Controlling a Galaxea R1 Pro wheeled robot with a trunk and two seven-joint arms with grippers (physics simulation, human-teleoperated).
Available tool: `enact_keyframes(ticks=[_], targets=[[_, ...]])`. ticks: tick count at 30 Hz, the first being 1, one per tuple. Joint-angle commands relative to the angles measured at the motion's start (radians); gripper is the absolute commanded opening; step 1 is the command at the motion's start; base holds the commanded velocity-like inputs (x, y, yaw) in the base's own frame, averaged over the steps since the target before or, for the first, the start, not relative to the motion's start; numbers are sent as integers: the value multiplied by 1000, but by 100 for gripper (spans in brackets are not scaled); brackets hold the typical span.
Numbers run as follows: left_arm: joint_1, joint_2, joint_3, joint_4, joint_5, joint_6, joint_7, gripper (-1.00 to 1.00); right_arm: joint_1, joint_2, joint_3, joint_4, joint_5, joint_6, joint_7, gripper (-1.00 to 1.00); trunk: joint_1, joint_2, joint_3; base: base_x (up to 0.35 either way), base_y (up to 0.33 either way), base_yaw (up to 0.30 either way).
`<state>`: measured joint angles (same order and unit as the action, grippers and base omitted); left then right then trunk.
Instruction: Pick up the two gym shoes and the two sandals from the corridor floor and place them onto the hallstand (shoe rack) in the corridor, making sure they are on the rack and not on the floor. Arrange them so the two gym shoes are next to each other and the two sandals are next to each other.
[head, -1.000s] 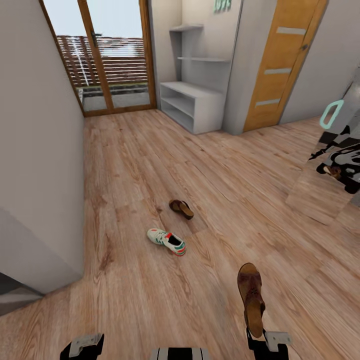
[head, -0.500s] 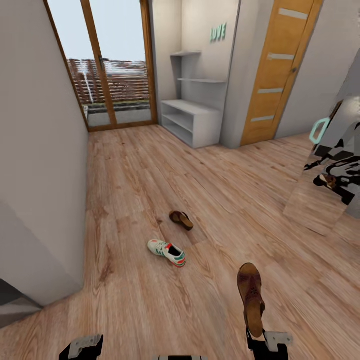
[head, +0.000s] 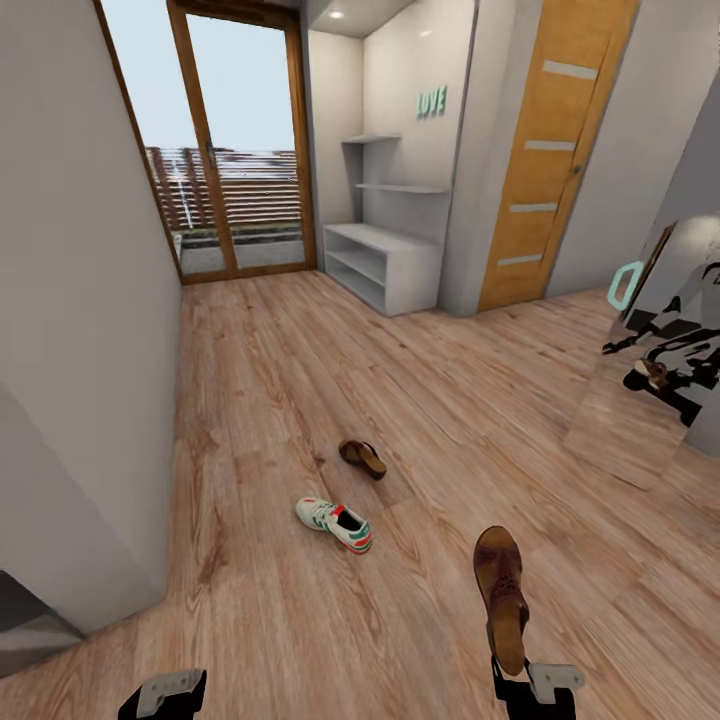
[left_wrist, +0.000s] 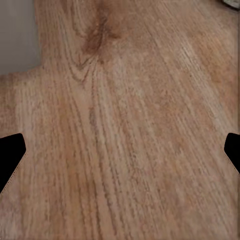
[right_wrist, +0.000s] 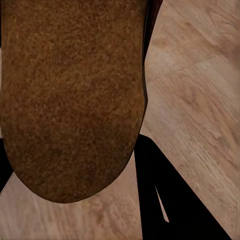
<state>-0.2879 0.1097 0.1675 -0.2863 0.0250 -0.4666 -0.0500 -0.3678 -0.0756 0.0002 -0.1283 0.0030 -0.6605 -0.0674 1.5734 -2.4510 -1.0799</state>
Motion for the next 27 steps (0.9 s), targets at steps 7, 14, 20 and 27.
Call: enact_keyframes(ticks=[7,14,20,27], targets=[[0,0,3,1,3,-3,-5,100,0,1,0,1,-4,-2,-2,-100,-27,49,28,0,0,0],[0,1,4,1,3,-3,-5,100,-1,3,-3,-5,-11,-2,-3,-100,-54,98,50,0,0,0],[1,1,4,1,3,-3,-5,100,0,3,-3,-6,-11,-2,-3,-100,-77,140,69,0,0,0],[1,1,4,1,3,-3,-5,100,0,5,-3,-7,-10,-1,-3,-100,-104,189,91,0,0,72]])
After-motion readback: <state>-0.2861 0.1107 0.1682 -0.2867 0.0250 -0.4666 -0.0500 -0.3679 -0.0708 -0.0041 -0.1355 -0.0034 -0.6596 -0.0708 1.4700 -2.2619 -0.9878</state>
